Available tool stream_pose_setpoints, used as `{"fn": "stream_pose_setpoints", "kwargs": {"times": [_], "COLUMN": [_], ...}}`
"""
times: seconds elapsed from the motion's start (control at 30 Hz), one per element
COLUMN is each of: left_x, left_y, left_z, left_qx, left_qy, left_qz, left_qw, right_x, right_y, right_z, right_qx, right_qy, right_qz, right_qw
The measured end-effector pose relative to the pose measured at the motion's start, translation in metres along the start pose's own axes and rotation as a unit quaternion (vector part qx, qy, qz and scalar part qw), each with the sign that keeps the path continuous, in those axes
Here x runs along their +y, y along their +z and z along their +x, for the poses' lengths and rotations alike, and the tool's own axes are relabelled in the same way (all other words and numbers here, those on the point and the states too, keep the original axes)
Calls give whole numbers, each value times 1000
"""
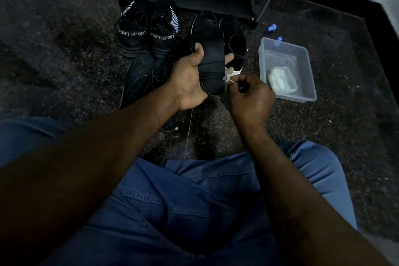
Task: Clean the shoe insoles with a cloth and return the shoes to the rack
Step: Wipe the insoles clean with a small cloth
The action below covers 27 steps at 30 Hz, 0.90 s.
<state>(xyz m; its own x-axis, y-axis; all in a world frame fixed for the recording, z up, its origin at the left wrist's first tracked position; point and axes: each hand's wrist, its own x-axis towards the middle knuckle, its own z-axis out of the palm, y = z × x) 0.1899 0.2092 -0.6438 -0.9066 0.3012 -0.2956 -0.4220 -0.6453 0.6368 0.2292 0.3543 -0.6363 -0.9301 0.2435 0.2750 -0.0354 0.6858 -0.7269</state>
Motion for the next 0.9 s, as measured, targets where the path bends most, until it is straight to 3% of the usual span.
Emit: {"fn": "stream_pose_setpoints", "kwargs": {"times": [0.13, 0.27, 0.47, 0.77, 0.9], "left_x": [-2, -3, -3, -5, -2], "left_y": [-3, -7, -3, -6, -11], "left_z": [-1, 0, -2, 3, 4], "left_qx": [2, 6, 0, 48, 66], "left_qy": [6, -7, -21, -8, 5], "left_qz": [22, 43, 42, 37, 55], "left_qw": [1000, 999, 999, 998, 996], "right_x": [1, -9, 1, 12, 16], "right_y": [-11, -9, 8, 13, 13], "right_z": [9, 7, 15, -22, -35], "right_qx": [40, 48, -11, -27, -159], "right_qy": [41, -43, -157, -79, 1], "right_qz": [52, 84, -44, -24, 116], "right_qw": [997, 994, 987, 996, 980]}}
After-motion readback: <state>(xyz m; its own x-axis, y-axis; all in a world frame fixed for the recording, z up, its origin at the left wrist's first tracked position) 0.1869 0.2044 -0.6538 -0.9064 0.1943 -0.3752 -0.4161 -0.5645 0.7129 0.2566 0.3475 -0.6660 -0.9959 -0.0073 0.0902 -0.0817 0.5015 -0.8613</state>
